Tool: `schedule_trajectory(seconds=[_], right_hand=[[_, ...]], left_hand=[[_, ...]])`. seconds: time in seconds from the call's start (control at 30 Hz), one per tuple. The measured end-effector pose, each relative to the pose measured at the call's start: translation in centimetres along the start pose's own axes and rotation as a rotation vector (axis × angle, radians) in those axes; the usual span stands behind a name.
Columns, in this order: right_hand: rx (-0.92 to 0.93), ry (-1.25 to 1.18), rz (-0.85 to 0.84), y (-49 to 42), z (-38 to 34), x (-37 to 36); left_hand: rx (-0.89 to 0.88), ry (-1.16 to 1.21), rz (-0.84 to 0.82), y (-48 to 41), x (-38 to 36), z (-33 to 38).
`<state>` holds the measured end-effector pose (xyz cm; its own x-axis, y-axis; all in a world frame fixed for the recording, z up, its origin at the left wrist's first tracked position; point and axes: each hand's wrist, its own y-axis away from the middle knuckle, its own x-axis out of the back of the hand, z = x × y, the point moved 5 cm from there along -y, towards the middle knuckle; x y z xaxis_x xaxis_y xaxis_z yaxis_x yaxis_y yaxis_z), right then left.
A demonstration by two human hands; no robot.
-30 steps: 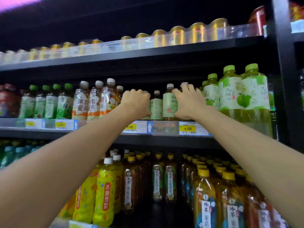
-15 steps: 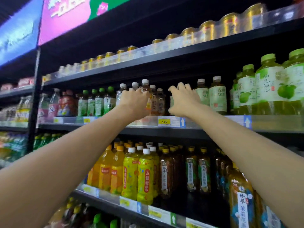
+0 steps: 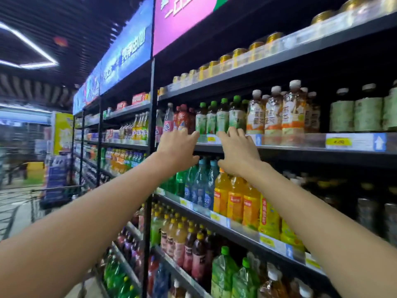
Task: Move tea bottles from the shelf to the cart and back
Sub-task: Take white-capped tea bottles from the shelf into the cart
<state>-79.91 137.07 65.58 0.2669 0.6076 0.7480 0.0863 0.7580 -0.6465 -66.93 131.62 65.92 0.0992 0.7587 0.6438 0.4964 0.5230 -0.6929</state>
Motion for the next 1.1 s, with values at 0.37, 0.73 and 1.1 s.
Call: schedule_trajectory(seconds=[0.37,0.73,1.1], right_hand=[[0.191,-0.189,-0.182,1.7,-17.3,-10.7],[0.322,-0.3,-0.26,0.3,-27.4,-20.0],[0.455,-0.376,-0.368,-4.3,-34.4,-32.8]], left_hand=[[0.128,-0.091,-0.258,12.5,-10.1,-12.8],[0.258,-0.125,-0.434,18.1,-19.3,-19.6],[0.364,-0.126,-0.624,19.0,-34.0,-23.3]])
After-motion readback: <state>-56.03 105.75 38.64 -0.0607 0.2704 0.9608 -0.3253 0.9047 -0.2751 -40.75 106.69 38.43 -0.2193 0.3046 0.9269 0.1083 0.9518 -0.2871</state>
